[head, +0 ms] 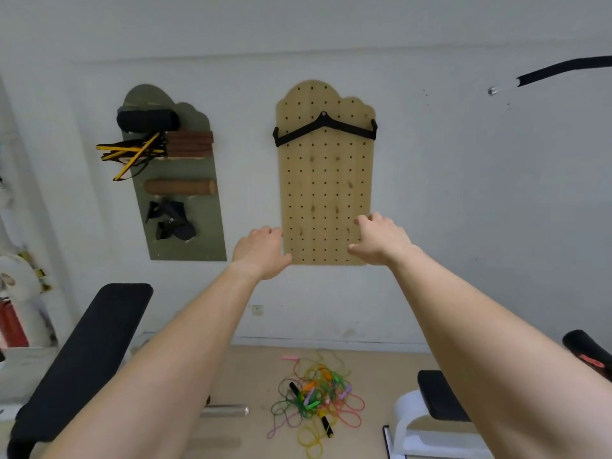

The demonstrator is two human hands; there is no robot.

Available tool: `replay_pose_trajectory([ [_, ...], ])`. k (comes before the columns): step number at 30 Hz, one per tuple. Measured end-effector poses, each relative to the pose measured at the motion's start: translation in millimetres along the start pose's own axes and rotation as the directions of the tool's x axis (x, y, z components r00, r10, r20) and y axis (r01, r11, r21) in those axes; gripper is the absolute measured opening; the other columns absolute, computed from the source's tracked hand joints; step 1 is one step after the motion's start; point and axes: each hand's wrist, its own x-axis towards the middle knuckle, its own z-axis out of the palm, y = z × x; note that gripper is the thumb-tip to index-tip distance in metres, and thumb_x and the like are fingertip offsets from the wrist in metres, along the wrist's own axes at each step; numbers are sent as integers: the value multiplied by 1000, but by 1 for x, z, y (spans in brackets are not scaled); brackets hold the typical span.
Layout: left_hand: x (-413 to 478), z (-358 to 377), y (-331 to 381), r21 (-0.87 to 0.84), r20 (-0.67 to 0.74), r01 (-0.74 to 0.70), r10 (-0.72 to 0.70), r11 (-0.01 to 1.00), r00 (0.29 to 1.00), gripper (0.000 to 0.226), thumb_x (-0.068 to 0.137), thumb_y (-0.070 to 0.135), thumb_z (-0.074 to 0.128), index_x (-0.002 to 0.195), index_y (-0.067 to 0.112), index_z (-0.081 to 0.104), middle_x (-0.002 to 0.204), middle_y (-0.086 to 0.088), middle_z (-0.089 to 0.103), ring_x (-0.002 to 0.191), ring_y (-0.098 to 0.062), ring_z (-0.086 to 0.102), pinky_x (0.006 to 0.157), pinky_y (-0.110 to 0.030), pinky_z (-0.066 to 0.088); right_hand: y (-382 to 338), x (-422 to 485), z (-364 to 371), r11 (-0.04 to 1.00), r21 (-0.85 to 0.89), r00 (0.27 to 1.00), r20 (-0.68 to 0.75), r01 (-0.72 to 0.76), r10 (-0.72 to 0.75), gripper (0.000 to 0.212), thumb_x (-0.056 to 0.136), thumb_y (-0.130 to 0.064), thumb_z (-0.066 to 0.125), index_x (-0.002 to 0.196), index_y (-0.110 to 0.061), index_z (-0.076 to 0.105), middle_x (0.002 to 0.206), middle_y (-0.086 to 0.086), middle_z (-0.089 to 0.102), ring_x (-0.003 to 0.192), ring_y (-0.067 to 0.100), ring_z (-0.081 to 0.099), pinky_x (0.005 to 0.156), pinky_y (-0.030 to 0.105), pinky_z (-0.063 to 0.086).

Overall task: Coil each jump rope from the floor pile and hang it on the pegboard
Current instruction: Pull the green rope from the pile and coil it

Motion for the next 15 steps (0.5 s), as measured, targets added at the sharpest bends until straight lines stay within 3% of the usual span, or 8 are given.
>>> replay_pose_trajectory([
  [9, 209, 103, 23, 29, 28, 39, -39, 999, 999, 50, 93, 37, 52, 138, 15, 47, 132, -5, 54, 118, -26, 51, 87, -38, 47, 87, 217, 82, 999, -39, 998, 55, 27, -25, 64, 87, -43, 58, 144, -18, 41, 142, 11, 43, 130, 31, 42, 103, 46, 42],
  [15, 342, 145, 22, 8, 34, 89, -89, 996, 995, 57, 94, 42, 53, 144, 17, 42, 136, -4, 52, 122, -26, 50, 93, -41, 47, 123, 366, 106, 999, -19, 997, 71, 34, -33, 67, 89, -40, 57, 148, -20, 36, 147, 10, 40, 135, 31, 38, 104, 47, 39],
])
